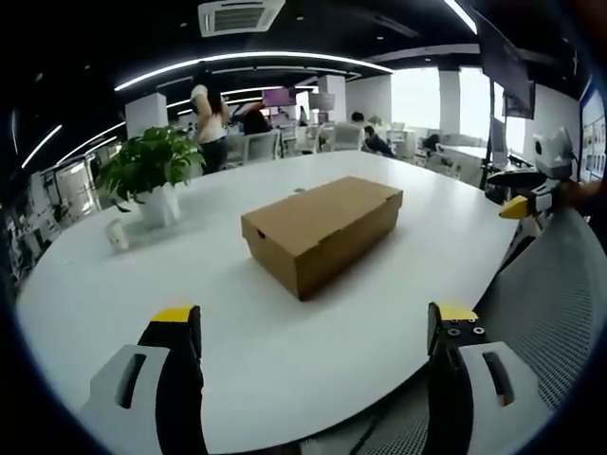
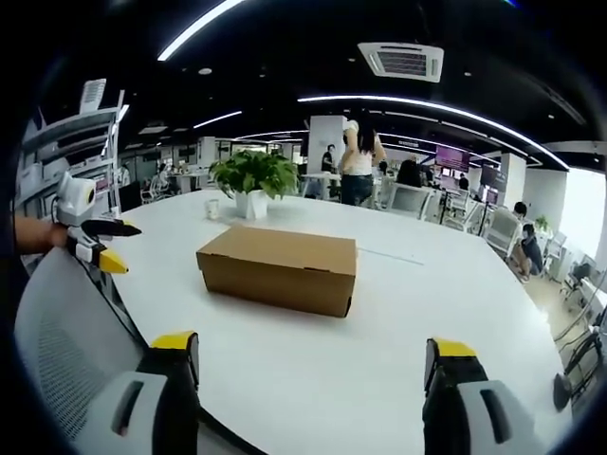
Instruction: Operate the shoe box by opening the lid, removing the specified soft item, and placing it in the target area until the item is outside and the box remains undamaged.
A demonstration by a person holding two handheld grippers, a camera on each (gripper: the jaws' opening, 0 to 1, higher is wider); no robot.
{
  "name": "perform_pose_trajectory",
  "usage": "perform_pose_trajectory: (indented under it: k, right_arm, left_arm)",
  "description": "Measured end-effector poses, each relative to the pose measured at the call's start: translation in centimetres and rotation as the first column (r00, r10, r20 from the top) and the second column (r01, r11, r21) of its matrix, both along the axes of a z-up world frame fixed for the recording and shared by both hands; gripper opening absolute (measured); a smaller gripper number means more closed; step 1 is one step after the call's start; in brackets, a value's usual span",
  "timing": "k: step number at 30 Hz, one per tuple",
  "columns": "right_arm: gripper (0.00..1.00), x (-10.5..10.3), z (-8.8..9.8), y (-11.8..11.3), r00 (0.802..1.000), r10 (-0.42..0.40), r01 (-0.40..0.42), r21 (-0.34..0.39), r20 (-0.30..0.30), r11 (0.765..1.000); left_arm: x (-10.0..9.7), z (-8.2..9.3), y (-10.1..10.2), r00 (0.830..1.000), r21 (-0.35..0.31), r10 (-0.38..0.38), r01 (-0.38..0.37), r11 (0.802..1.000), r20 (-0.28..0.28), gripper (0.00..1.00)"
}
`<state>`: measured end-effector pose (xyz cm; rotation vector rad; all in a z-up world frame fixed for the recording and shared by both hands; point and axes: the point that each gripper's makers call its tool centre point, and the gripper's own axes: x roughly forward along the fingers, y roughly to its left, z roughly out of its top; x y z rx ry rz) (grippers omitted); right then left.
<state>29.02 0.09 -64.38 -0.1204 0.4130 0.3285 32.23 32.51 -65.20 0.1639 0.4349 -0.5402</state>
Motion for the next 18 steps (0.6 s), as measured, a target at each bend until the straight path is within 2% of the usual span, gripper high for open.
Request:
perform_pose_trajectory:
  k: [4,9,18]
  right_arm:
    - [0.99,0.5,0.0,0.1,1.000,0.016,-0.016,0.003,-0.010,1.000]
    - [0.98,0.8,0.0,0.6,0.998,0.050,-0.050,-0.003,-0.035,0.999]
    - [0.98,1.8,0.1,0.3,0.997,0.071,-0.072,-0.010,-0.041,0.997]
  left_arm:
    - [0.3,0.4,0.2,1.000,0.000,0.012,-0.012,1.000,0.003,0.99]
    - [0.6,0.7,0.4,1.000,0.035,0.015,-0.015,0.999,0.001,0.99]
    - [1.6,1.4,-0.1,1.000,0.017,0.019,-0.019,1.000,-0.002,0.98]
